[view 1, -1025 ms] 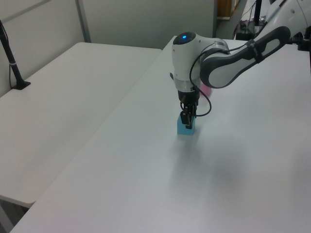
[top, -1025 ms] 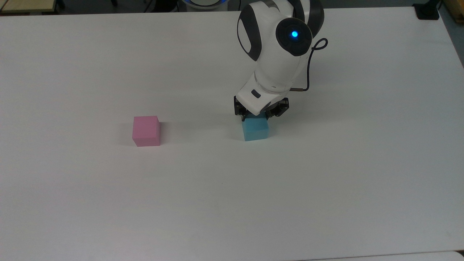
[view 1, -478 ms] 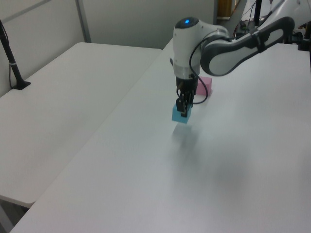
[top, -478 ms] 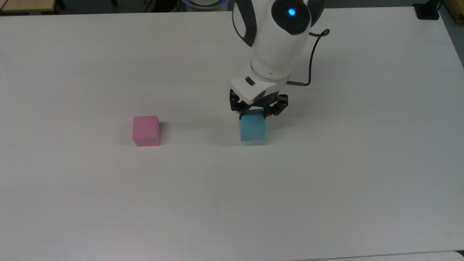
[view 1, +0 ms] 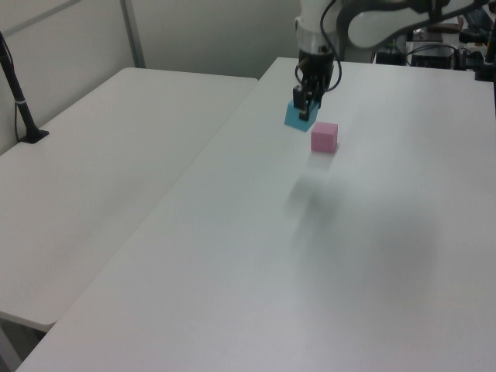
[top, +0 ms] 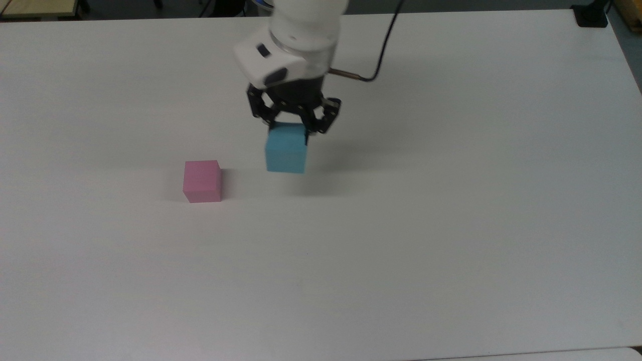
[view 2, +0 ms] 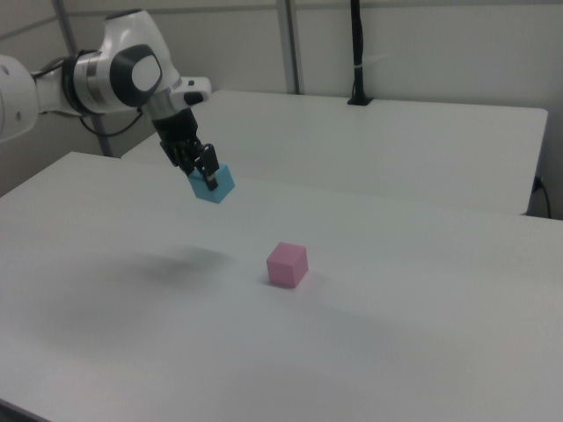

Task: Put blue cube on pink cube
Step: 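Lift the light-blue cube and carry it over the pink cube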

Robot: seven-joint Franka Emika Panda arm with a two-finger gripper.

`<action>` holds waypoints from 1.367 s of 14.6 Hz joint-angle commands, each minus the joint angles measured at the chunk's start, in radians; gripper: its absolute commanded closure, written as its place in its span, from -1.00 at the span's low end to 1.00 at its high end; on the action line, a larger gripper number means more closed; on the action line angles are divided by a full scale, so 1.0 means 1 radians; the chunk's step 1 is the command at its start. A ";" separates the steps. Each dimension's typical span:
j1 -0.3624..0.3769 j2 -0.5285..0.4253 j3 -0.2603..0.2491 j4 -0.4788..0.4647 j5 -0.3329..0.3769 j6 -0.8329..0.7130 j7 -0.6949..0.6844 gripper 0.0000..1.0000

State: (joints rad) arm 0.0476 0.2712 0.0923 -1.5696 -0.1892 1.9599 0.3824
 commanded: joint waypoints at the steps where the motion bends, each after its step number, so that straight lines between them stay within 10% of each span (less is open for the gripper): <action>1: -0.066 -0.081 -0.012 0.029 0.082 -0.143 -0.155 0.11; 20: -0.236 0.005 -0.029 0.091 0.119 -0.168 -0.510 0.11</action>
State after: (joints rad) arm -0.1906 0.2426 0.0690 -1.4940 -0.0639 1.7588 -0.1121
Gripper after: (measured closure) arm 0.419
